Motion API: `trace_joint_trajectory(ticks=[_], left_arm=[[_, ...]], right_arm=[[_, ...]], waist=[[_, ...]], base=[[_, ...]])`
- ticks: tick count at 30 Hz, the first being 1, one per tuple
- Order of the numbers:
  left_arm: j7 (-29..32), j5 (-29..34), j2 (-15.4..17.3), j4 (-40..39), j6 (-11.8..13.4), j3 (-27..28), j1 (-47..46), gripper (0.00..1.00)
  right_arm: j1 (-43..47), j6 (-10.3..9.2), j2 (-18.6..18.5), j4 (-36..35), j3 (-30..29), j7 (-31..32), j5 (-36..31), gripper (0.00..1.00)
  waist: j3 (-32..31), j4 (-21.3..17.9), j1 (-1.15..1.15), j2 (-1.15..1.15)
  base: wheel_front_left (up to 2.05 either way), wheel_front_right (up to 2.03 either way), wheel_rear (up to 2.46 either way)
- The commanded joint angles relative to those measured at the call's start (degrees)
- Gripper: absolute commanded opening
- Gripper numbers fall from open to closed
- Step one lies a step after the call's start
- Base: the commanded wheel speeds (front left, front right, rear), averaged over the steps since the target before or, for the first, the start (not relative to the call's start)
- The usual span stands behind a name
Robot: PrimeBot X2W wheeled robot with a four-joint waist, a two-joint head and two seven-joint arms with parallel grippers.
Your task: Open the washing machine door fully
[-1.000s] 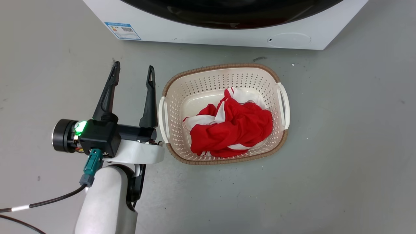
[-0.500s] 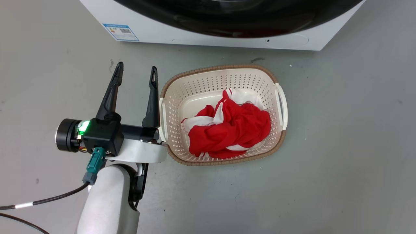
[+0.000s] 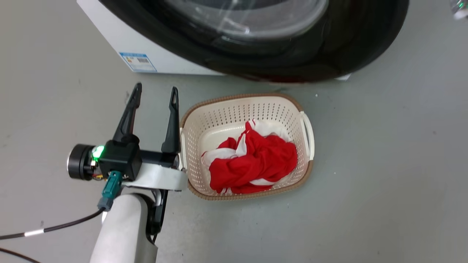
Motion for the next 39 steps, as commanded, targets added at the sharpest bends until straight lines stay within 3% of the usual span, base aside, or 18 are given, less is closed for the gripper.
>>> trace_joint_trajectory(ticks=[1, 22, 39], left_arm=[[-0.1, -0.2, 0.0, 0.3, -0.2, 0.2, 1.0, 1.0], [-0.1, 0.1, 0.3, 3.1, -1.4, 0.6, 7.5, 1.0], [-0.1, -0.3, 0.1, 3.6, -1.4, 0.3, 9.1, 1.0]], right_arm=[[1.3, 0.02, 0.9, -0.5, 0.1, 0.6, 0.5, 0.0], [18.6, 0.01, 6.3, -10.4, 1.1, 12.5, 4.3, 0.0], [29.9, 0.01, 11.9, -22.8, 0.6, 20.4, 8.3, 0.0]], waist=[[-1.3, -0.3, 0.0, 0.0], [-12.8, -1.7, 0.0, 0.0], [-15.6, -0.3, 0.0, 0.0]], base=[[0.0, 0.0, 0.0], [0.0, 0.0, 0.0], [0.0, 0.0, 0.0]])
